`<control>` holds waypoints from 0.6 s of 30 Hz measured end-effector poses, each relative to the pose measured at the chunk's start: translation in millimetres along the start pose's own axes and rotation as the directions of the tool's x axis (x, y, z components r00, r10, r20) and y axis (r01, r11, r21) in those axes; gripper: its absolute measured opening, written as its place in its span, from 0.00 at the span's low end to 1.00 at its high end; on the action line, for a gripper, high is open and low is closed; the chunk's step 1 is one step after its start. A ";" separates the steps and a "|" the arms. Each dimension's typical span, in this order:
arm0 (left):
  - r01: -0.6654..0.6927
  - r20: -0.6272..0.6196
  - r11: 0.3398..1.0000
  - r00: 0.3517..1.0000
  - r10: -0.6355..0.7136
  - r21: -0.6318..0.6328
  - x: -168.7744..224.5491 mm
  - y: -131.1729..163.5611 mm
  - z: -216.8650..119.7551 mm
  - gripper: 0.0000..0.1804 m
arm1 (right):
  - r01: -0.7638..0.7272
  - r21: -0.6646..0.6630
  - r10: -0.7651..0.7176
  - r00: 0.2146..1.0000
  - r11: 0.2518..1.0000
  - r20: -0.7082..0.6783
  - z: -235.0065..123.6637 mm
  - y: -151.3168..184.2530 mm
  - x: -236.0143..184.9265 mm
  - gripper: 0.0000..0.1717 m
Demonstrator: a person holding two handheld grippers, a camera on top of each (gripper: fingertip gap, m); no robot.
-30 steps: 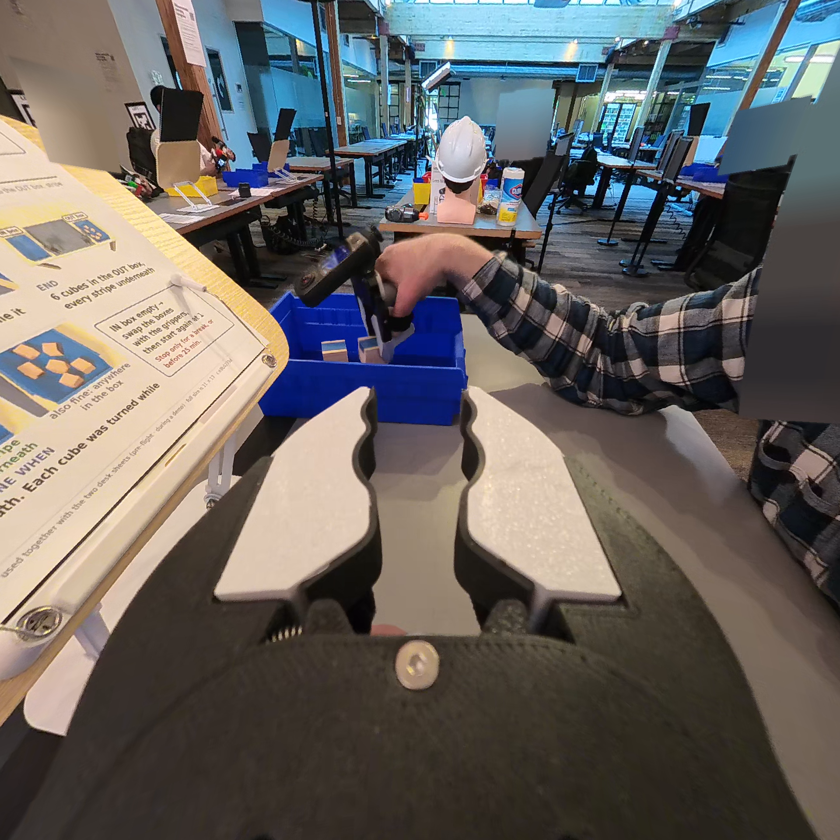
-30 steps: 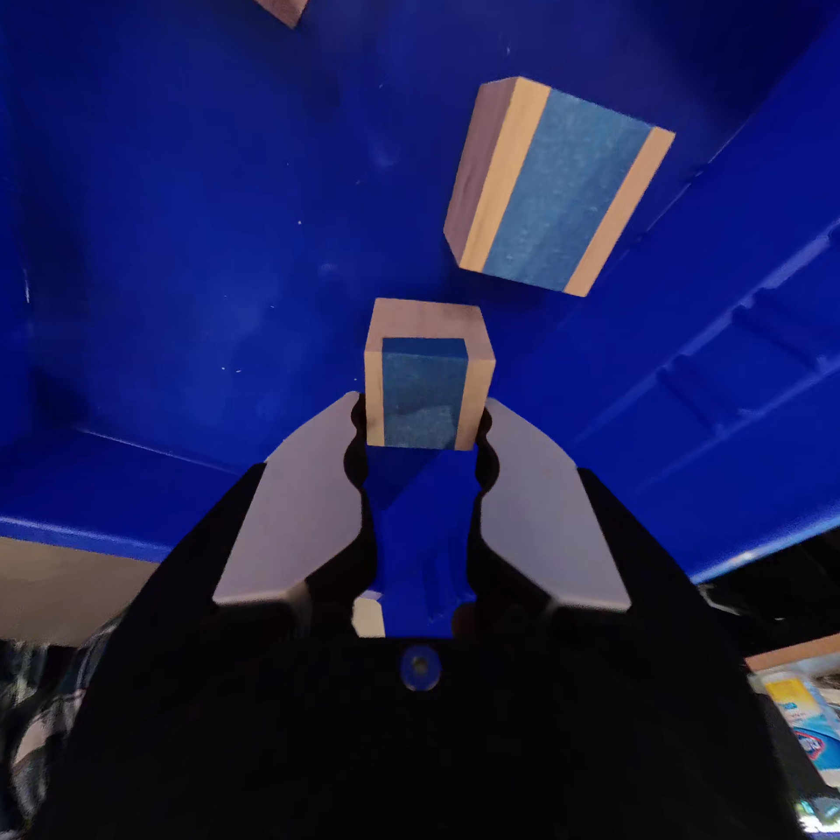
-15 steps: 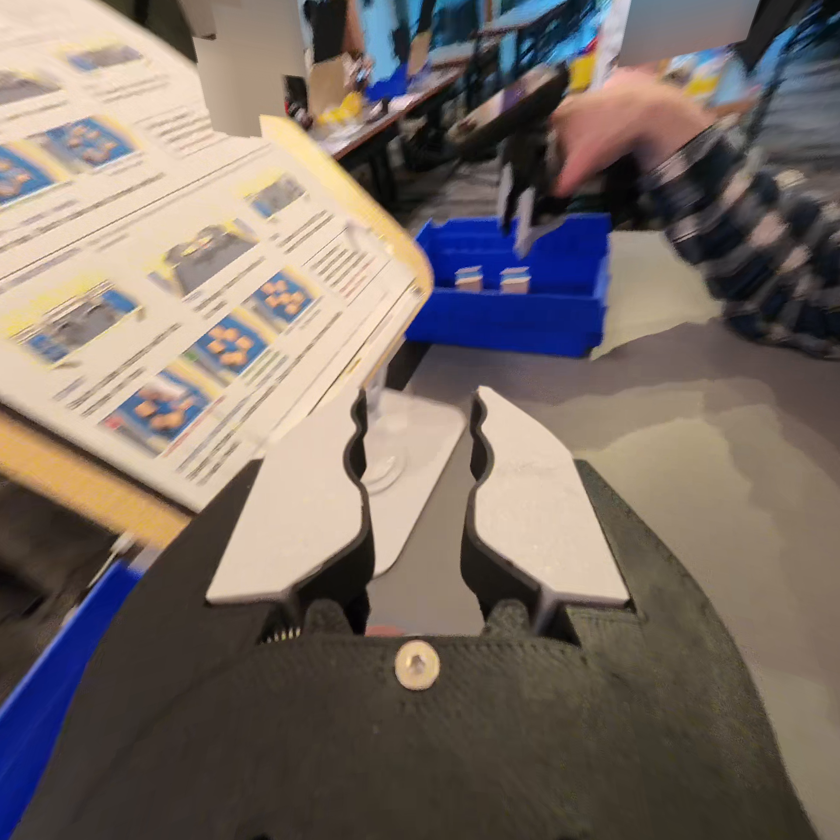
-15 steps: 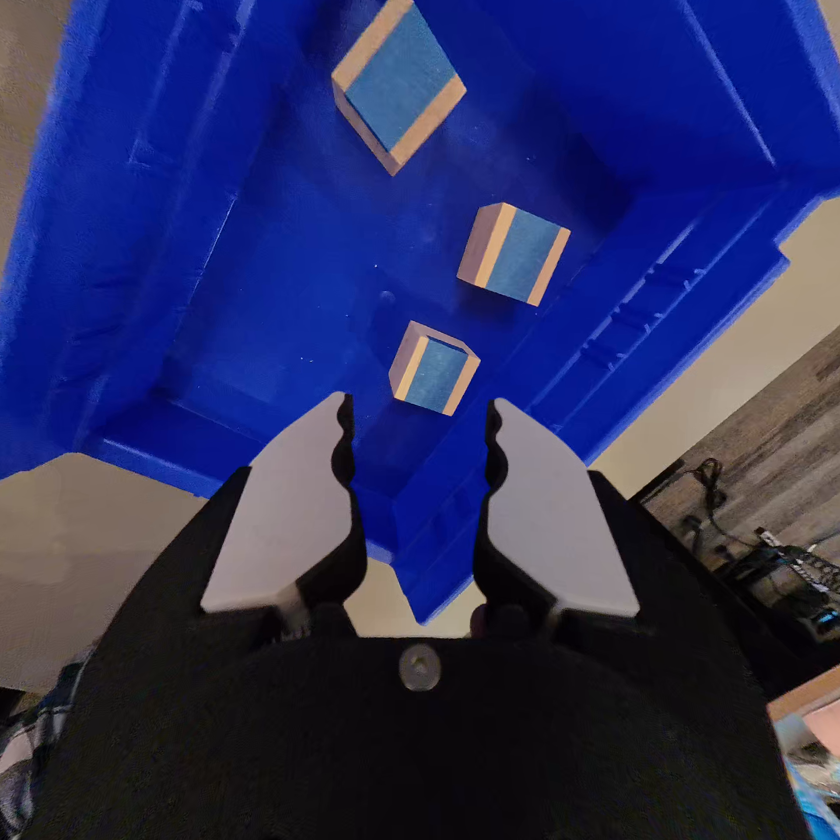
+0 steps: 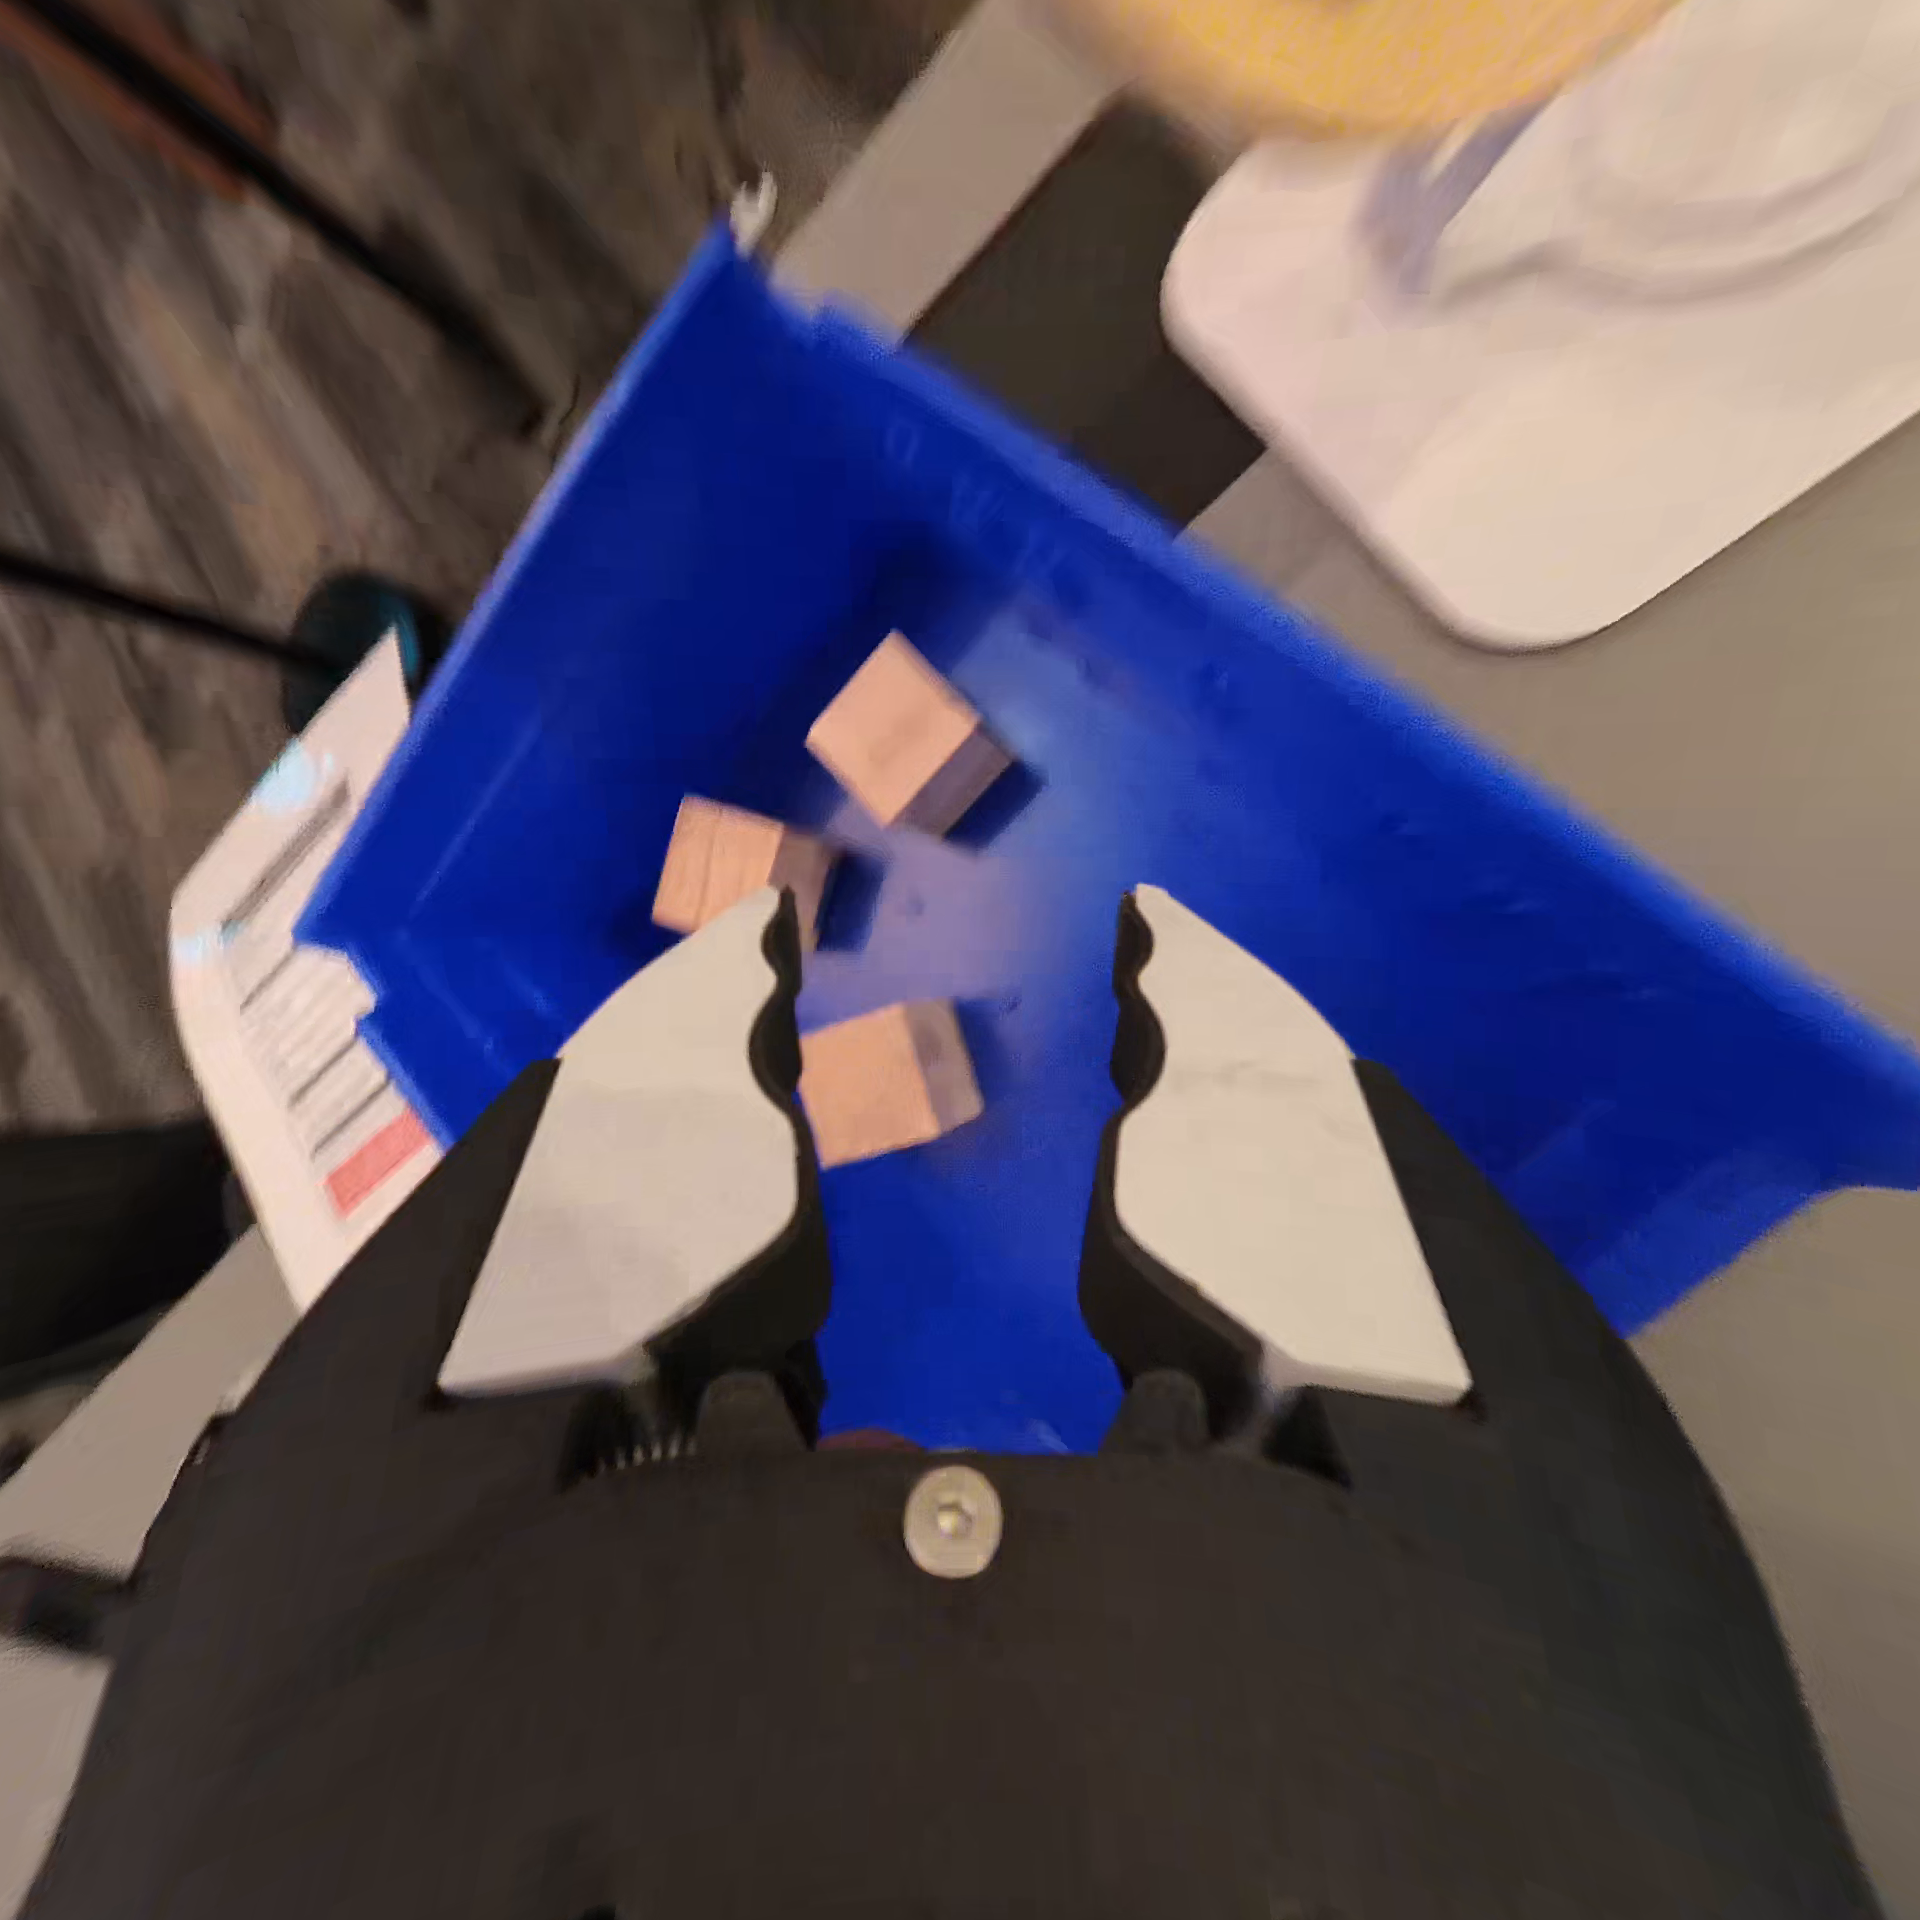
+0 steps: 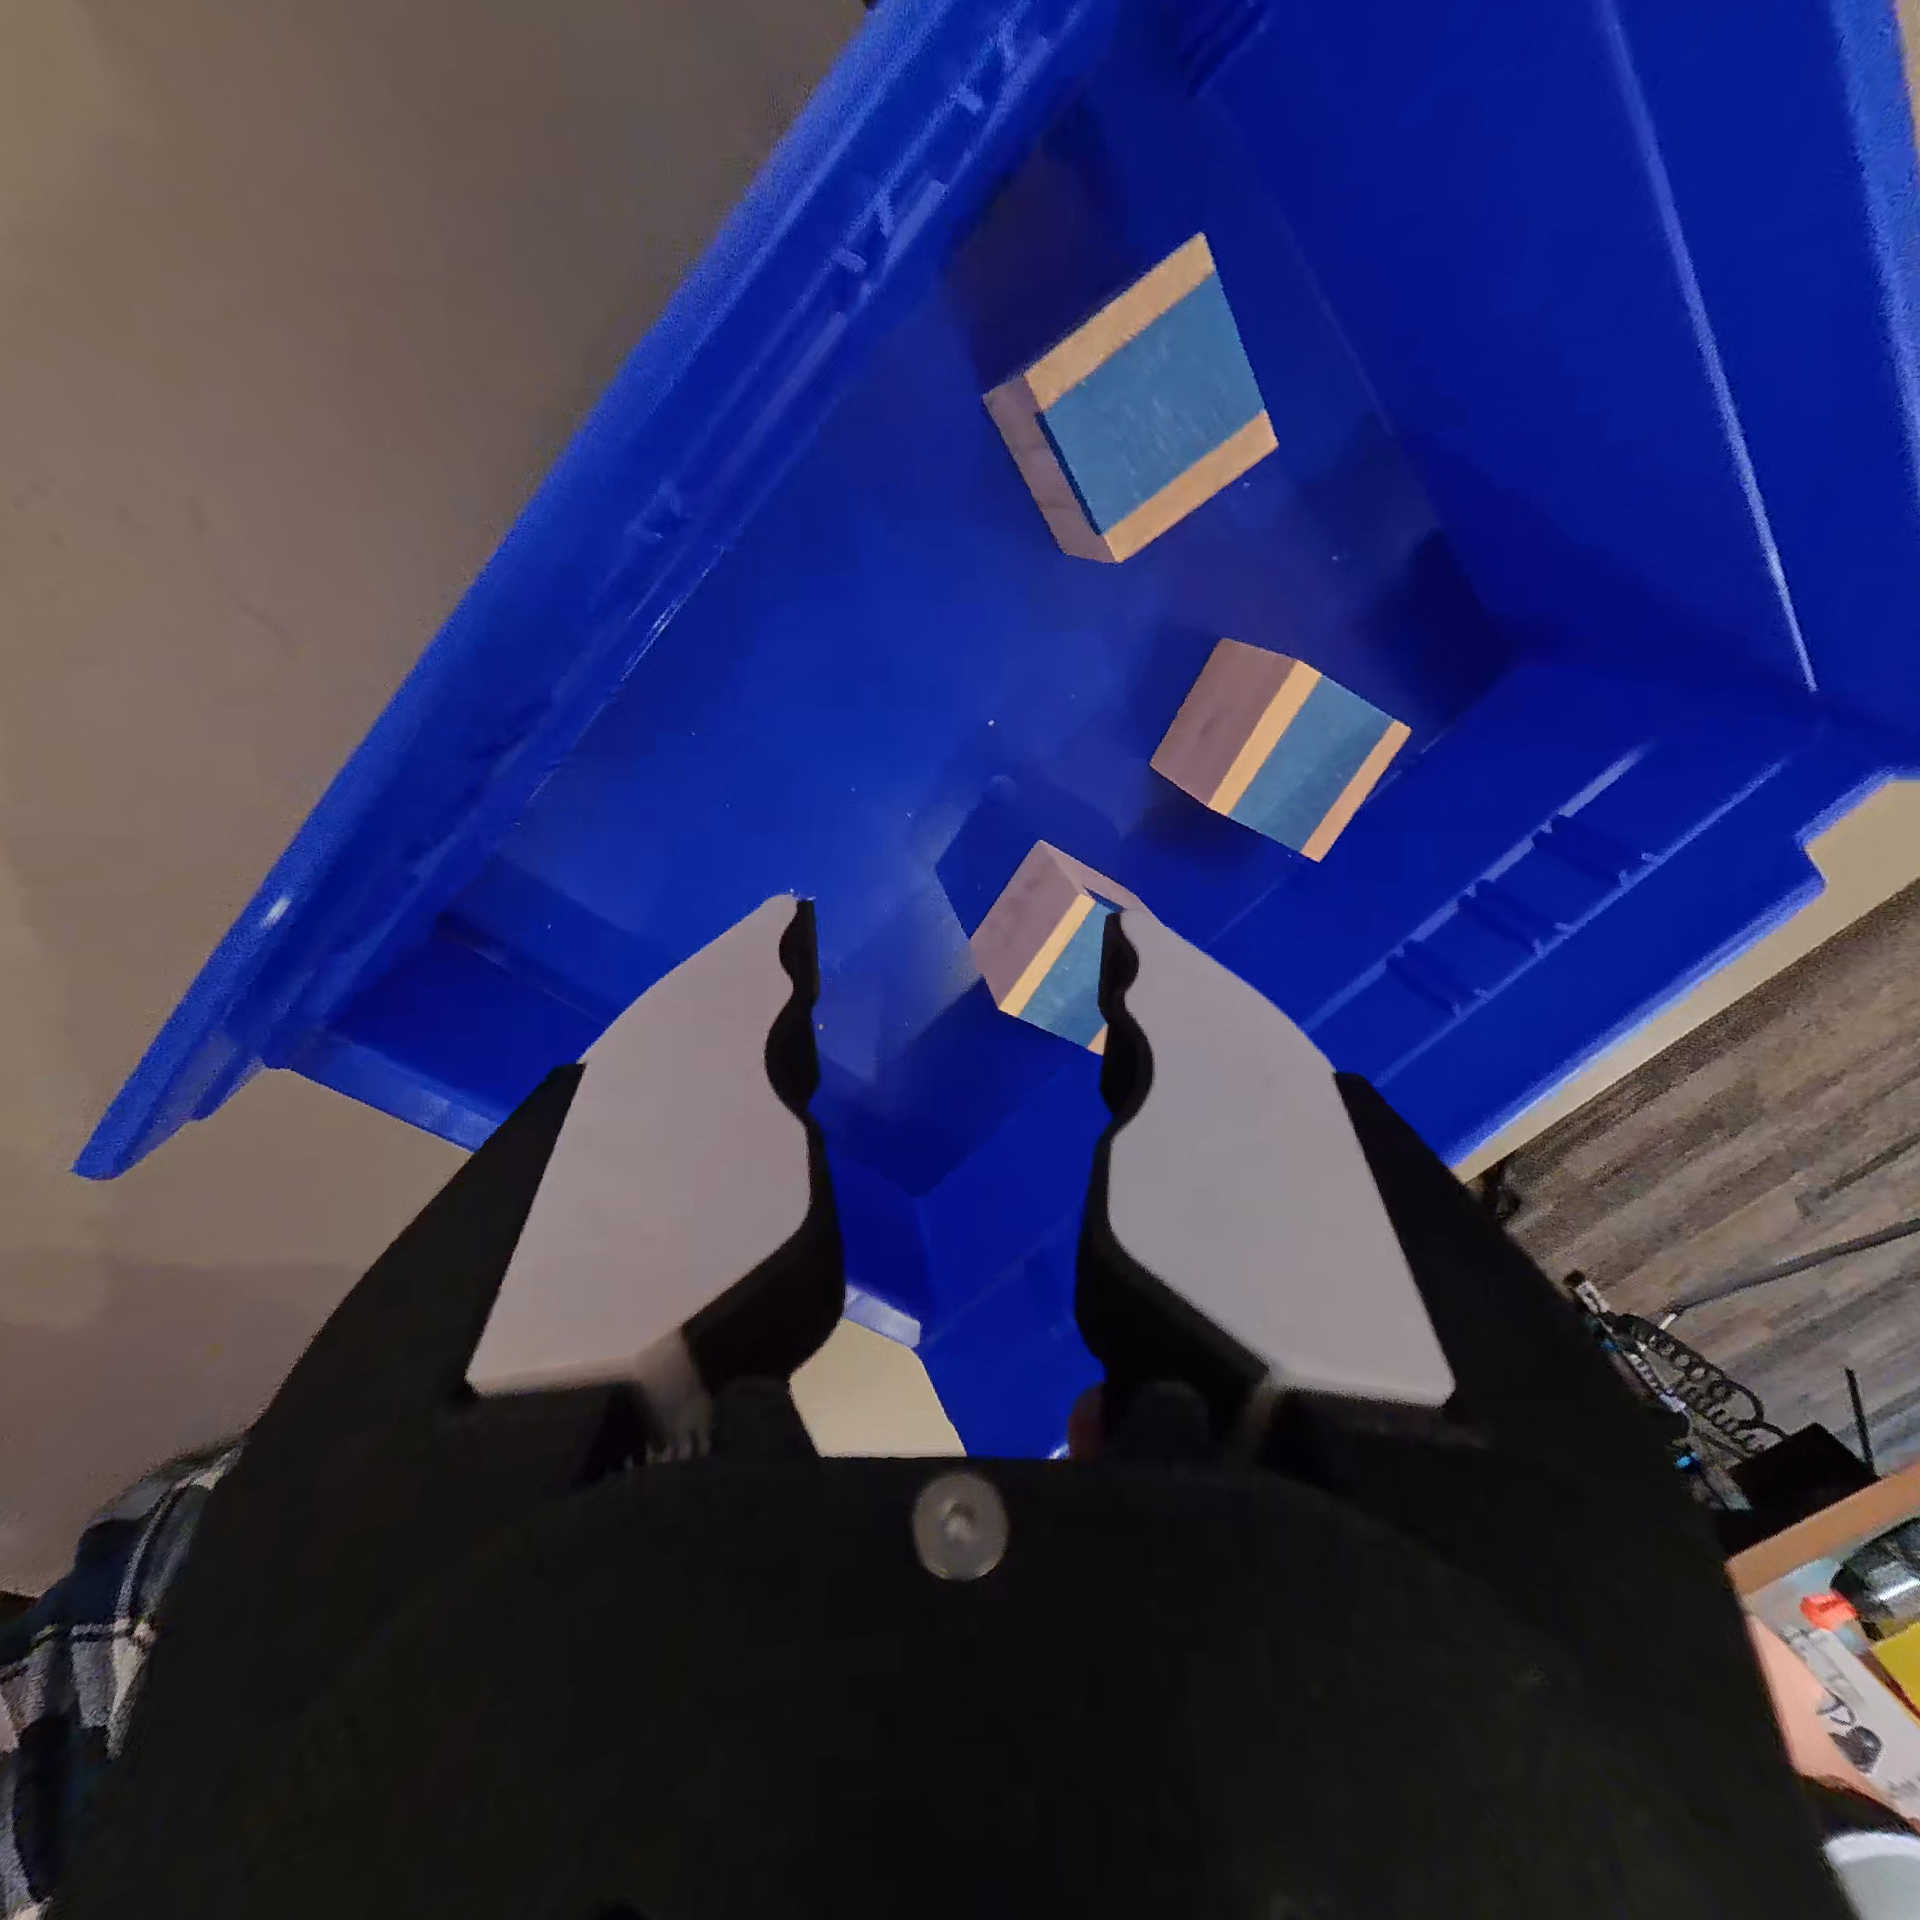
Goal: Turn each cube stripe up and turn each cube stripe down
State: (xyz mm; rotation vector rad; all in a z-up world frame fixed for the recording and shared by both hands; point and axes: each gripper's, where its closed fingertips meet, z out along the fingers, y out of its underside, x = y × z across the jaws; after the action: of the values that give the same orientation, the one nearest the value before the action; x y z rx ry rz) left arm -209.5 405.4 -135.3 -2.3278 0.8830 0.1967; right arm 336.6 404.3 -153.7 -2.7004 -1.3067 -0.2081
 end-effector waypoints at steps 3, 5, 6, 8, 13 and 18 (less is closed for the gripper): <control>0.050 0.084 0.983 0.996 -0.036 -0.175 -19.5 36.0 18.6 0.34 | 0.028 -0.013 -0.028 1.000 1.000 0.005 4.1 -3.4 -5.9 0.31; 0.096 0.111 0.965 0.991 -0.071 -0.242 -26.4 52.3 27.6 0.35 | 0.048 -0.029 -0.048 0.999 0.998 0.007 7.5 -4.9 -10.0 0.31; 0.111 0.109 0.955 0.990 -0.084 -0.277 -26.8 60.4 32.3 0.36 | 0.057 -0.033 -0.057 0.998 0.998 0.007 8.7 -5.9 -11.8 0.31; 0.123 0.148 0.935 0.986 -0.078 -0.332 -33.5 74.7 40.9 0.36 | 0.073 -0.035 -0.072 0.997 0.997 0.008 10.0 -8.7 -15.3 0.31; 0.140 0.140 0.891 0.986 -0.087 -0.432 -30.8 99.5 61.9 0.37 | 0.099 -0.038 -0.099 0.995 0.994 0.007 11.0 -11.9 -20.5 0.31; 0.136 0.147 0.885 0.986 -0.078 -0.446 -27.9 101.6 68.7 0.29 | 0.114 -0.037 -0.114 0.993 0.993 0.000 10.1 -13.9 -23.0 0.31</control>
State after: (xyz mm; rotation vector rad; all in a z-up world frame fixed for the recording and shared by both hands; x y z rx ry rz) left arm -290.4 404.1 -231.6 -2.7516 0.6961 0.5494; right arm 312.2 397.0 -167.0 -2.6566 -1.4729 -0.2496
